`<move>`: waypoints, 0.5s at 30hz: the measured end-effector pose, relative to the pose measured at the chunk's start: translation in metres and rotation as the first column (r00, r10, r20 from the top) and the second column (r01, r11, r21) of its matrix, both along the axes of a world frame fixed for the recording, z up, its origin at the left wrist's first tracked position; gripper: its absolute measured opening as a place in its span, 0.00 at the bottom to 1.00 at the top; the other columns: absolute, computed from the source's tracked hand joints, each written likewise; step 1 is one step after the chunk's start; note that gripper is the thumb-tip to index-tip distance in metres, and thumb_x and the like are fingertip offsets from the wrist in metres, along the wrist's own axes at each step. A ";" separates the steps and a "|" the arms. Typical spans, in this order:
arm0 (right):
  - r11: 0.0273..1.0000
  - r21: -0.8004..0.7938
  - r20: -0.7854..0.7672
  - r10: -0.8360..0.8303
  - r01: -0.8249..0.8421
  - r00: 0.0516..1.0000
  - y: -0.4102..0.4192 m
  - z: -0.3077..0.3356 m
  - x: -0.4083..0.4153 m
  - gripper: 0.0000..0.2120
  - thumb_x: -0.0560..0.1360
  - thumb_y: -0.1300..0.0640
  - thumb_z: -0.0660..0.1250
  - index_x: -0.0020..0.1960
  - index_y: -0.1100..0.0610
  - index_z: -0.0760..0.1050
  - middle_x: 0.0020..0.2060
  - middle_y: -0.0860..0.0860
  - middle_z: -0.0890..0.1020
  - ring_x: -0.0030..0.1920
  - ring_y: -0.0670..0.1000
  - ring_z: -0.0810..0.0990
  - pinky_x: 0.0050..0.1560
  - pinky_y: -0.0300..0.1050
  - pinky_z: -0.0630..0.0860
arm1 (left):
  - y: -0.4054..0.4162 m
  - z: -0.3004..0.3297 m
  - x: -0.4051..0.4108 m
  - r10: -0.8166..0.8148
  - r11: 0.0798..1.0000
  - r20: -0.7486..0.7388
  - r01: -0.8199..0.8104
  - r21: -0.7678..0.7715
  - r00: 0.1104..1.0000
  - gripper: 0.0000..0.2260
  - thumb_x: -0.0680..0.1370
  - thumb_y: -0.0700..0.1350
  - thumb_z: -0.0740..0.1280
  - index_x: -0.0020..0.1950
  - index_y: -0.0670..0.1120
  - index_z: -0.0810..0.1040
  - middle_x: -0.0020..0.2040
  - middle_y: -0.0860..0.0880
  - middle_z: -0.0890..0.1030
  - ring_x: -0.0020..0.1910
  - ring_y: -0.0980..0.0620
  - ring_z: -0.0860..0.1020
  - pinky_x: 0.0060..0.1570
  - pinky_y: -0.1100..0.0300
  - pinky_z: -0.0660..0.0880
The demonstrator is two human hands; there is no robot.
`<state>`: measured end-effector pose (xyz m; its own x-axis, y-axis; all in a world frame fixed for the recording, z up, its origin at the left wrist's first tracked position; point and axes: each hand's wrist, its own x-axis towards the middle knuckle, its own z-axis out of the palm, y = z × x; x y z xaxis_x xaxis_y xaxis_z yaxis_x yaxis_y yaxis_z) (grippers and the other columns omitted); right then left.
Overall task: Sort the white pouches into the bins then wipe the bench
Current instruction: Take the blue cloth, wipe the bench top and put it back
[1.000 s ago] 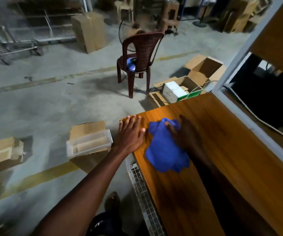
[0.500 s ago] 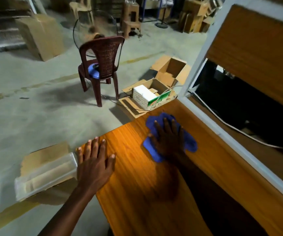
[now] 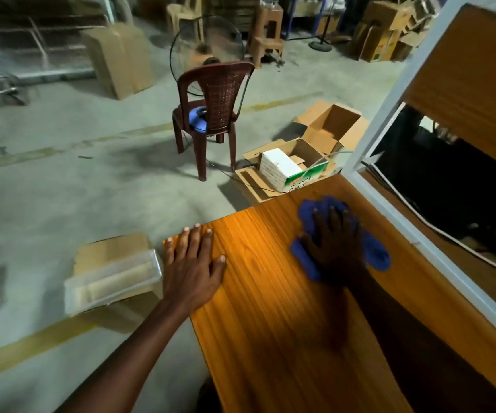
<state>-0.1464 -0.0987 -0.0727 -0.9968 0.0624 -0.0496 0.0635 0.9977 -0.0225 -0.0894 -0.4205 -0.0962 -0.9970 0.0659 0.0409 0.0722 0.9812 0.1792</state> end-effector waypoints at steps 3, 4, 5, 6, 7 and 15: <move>0.985 -0.067 -0.096 0.154 -0.160 0.983 -0.060 -0.010 0.076 0.36 0.75 0.28 0.51 0.77 0.46 0.65 0.78 0.58 0.64 0.78 0.65 0.58 0.73 0.72 0.54 | 0.003 0.004 0.000 0.025 0.999 0.056 -0.024 -0.022 0.998 0.33 0.80 0.66 0.45 0.81 0.51 0.53 0.81 0.46 0.55 0.80 0.44 0.51 0.76 0.39 0.44; 0.974 -0.101 -0.127 0.190 -0.203 0.974 -0.077 -0.010 0.103 0.36 0.75 0.28 0.53 0.77 0.46 0.66 0.78 0.58 0.65 0.78 0.64 0.58 0.73 0.71 0.53 | 0.005 0.005 -0.001 0.029 0.999 0.078 -0.028 -0.017 0.997 0.33 0.79 0.66 0.45 0.81 0.51 0.52 0.81 0.46 0.54 0.80 0.44 0.51 0.76 0.40 0.44; 0.960 -0.135 -0.167 0.223 -0.247 0.960 -0.091 -0.011 0.134 0.36 0.75 0.28 0.55 0.76 0.46 0.67 0.77 0.58 0.65 0.78 0.64 0.58 0.74 0.71 0.52 | 0.007 0.007 0.000 0.032 0.999 0.092 -0.031 -0.019 0.995 0.33 0.79 0.66 0.44 0.81 0.51 0.51 0.81 0.47 0.53 0.80 0.44 0.50 0.76 0.40 0.43; 0.945 -0.155 -0.203 0.256 -0.289 0.945 -0.104 -0.010 0.165 0.36 0.75 0.28 0.56 0.76 0.47 0.68 0.77 0.58 0.65 0.78 0.63 0.59 0.74 0.71 0.51 | 0.009 0.008 0.000 0.029 0.999 0.103 -0.027 -0.021 0.994 0.34 0.79 0.66 0.44 0.81 0.51 0.50 0.82 0.47 0.52 0.80 0.45 0.49 0.76 0.40 0.43; 0.930 -0.168 -0.211 0.291 -0.328 0.933 -0.112 -0.007 0.196 0.36 0.74 0.29 0.57 0.75 0.47 0.68 0.77 0.57 0.66 0.78 0.63 0.59 0.74 0.71 0.51 | 0.013 0.010 0.002 0.023 1.000 0.113 -0.021 -0.022 0.993 0.34 0.78 0.66 0.43 0.81 0.51 0.50 0.82 0.47 0.52 0.80 0.45 0.49 0.76 0.40 0.43; 0.977 -0.111 -0.178 0.159 -0.181 0.971 0.001 -0.014 0.250 0.34 0.75 0.28 0.55 0.76 0.42 0.65 0.78 0.53 0.65 0.79 0.60 0.58 0.74 0.70 0.52 | 0.067 0.009 0.050 0.002 1.000 0.099 -0.001 -0.009 0.995 0.34 0.80 0.66 0.46 0.81 0.49 0.50 0.82 0.45 0.50 0.80 0.42 0.49 0.75 0.38 0.46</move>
